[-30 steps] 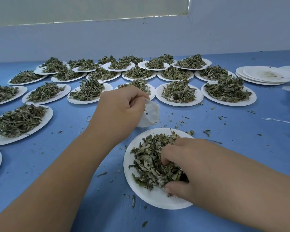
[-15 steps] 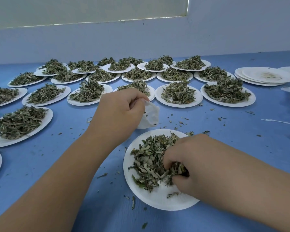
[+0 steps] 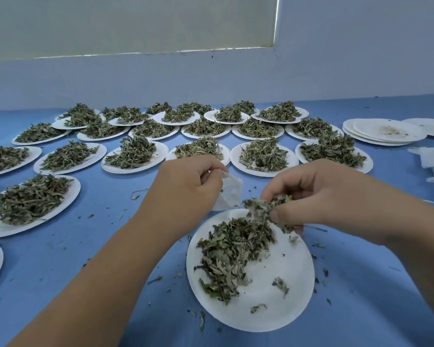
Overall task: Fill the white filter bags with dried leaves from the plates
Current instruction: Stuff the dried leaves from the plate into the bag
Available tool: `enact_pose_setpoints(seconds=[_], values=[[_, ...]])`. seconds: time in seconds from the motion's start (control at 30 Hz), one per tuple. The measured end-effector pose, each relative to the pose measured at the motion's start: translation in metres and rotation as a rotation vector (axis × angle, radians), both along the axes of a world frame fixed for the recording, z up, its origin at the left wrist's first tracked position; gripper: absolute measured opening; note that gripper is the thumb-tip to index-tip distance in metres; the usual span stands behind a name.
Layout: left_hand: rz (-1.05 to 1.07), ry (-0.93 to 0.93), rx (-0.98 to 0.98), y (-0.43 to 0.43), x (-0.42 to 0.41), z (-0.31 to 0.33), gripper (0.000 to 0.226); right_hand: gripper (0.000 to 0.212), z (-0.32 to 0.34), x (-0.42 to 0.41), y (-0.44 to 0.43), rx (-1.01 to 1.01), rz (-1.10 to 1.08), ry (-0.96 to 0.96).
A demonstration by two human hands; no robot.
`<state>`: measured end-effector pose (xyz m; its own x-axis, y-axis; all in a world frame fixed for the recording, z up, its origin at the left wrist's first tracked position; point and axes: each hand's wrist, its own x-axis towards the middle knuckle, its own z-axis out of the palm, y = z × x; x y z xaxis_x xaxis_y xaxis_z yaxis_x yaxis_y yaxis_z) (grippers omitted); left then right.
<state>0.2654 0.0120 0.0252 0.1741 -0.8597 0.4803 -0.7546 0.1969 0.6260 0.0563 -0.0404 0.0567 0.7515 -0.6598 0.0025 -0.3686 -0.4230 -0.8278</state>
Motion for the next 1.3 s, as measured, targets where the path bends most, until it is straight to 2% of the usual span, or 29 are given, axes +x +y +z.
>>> enact_pose_setpoints(seconds=[0.13,0.27,0.5,0.6,0.77,0.87,1.03,1.1,1.2,1.3], values=[[-0.026,0.008,0.005,0.0,0.0,-0.001,0.021,0.013,0.001,0.009,-0.001,-0.006,-0.079,-0.035],[-0.037,0.0,0.001,0.0,-0.001,-0.002,0.02,0.012,0.006,0.02,0.002,-0.116,-0.164,-0.014],[-0.046,0.035,-0.013,0.0,-0.002,-0.002,0.023,0.013,0.015,0.049,0.01,-0.441,-0.213,0.239],[-0.053,0.052,0.007,0.0,-0.003,-0.002,0.025,0.013,0.011,0.06,0.012,-0.555,-0.267,0.286],[-0.074,0.108,0.036,-0.001,-0.002,-0.003,0.025,0.009,-0.001,0.066,0.014,-0.635,-0.331,0.237],[-0.068,0.121,0.042,-0.002,-0.002,-0.002,0.026,0.009,-0.004,0.069,0.015,-0.663,-0.32,0.273],[-0.055,0.207,0.042,-0.003,-0.001,-0.001,0.027,0.007,-0.009,0.067,0.019,-0.705,-0.347,0.078],[-0.064,0.241,0.053,-0.002,-0.003,0.0,0.026,0.002,-0.01,0.067,0.019,-0.732,-0.316,0.073],[-0.074,0.28,0.077,-0.001,-0.004,0.002,0.024,0.012,-0.012,0.066,0.017,-0.733,-0.263,0.095],[-0.054,0.297,0.083,-0.001,-0.003,0.002,0.023,0.014,-0.015,0.061,0.016,-0.737,-0.219,-0.003]])
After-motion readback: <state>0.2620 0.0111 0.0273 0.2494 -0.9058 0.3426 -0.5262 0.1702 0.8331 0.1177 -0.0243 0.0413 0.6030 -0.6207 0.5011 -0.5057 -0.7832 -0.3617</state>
